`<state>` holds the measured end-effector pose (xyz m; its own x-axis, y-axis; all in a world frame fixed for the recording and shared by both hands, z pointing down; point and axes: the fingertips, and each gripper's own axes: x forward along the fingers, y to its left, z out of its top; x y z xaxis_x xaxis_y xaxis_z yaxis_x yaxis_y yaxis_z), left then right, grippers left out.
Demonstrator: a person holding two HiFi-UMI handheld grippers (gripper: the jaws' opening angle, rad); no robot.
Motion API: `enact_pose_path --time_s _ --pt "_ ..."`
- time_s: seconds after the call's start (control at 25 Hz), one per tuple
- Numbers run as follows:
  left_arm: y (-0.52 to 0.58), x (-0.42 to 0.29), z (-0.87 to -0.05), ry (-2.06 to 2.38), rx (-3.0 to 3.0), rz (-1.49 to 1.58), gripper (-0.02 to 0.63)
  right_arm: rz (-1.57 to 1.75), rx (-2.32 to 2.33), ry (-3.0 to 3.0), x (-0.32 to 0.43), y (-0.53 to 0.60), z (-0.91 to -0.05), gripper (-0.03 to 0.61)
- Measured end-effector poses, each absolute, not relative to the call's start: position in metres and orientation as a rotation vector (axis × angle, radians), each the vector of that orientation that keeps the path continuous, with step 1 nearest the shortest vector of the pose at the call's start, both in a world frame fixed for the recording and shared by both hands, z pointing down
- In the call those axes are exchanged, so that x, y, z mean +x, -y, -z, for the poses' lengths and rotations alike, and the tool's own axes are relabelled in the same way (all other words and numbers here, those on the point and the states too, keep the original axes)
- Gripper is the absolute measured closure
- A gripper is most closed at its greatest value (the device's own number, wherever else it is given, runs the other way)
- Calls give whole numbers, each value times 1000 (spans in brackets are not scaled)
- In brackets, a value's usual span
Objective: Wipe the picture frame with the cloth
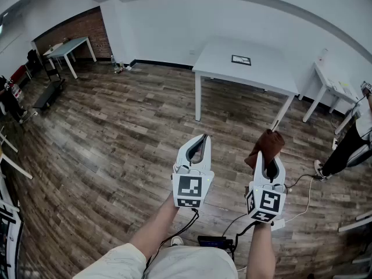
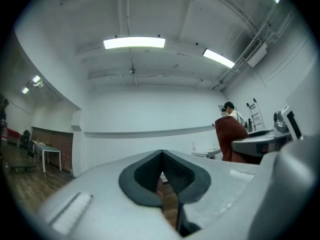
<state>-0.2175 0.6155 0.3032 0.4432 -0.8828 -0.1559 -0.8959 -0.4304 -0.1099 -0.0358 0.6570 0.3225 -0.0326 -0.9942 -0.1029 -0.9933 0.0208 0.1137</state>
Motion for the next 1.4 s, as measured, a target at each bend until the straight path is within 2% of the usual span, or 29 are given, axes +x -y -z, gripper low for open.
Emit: enact_pose_path --time_s 0.68,1.4 --pt "-614 -197 -312 -1565 -2531 -94 614 199 2203 2234 -15 -656 -333 474" --pt "-548 -122 -329 -1611 -2546 -68 614 122 2215 2255 69 -589 -353 474"
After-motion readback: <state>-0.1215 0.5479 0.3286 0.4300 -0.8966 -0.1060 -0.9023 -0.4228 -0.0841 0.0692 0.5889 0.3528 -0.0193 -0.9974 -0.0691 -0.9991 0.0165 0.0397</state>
